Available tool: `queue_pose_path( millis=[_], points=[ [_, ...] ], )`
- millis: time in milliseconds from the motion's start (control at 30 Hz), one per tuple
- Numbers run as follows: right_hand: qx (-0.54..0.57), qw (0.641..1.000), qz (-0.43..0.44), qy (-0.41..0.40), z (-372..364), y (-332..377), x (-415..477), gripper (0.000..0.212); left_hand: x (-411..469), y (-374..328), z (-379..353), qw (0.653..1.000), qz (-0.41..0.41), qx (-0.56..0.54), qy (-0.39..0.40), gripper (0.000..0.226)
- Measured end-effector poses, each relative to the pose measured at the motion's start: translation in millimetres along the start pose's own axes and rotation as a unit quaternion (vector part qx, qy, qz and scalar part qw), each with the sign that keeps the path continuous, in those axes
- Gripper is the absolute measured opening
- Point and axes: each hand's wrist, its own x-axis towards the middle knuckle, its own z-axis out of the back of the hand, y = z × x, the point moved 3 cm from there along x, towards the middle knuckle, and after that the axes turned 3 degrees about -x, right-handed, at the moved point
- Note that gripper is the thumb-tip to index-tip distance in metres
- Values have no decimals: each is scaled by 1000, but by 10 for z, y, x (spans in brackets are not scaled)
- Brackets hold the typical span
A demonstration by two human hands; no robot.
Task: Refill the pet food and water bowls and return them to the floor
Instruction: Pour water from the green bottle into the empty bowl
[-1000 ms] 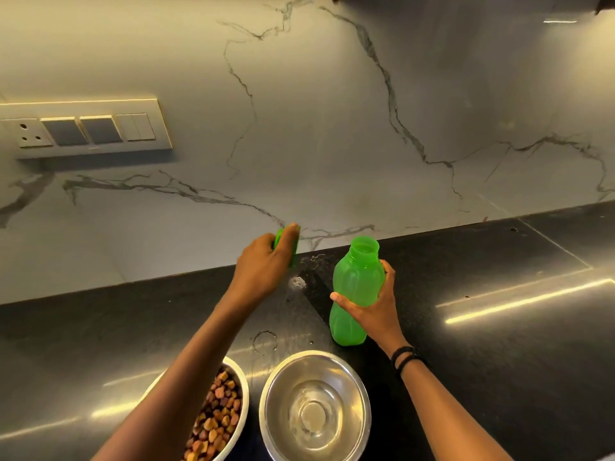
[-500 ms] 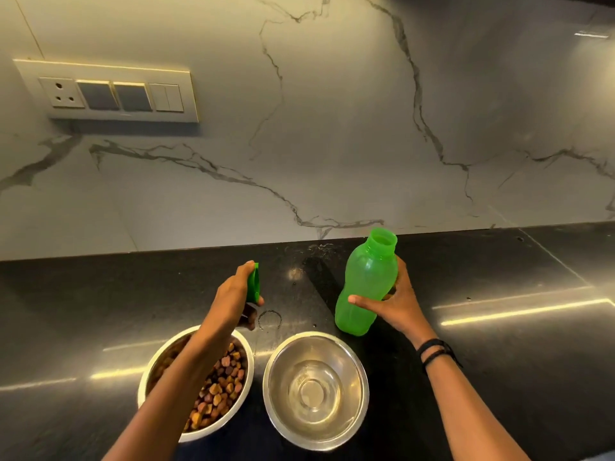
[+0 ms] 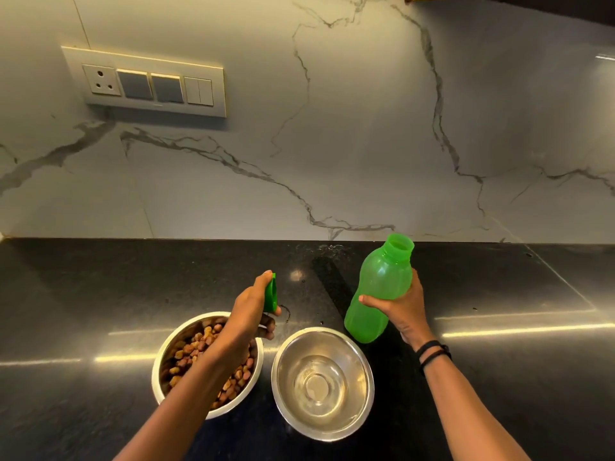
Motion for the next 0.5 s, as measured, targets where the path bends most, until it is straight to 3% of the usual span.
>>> queue_pose_path(
  millis=[200, 367, 500],
  points=[
    [-60, 996, 73, -4, 121, 210, -215, 101, -48, 158, 4, 999, 8, -40, -13, 49],
    [-177, 969, 164, 50, 395, 443, -482, 112, -149, 304, -43, 997, -18, -71, -16, 42],
    [-238, 949, 181, 98, 558, 529, -694, 115, -175, 361, -100, 996, -11, -81, -25, 41]
  ],
)
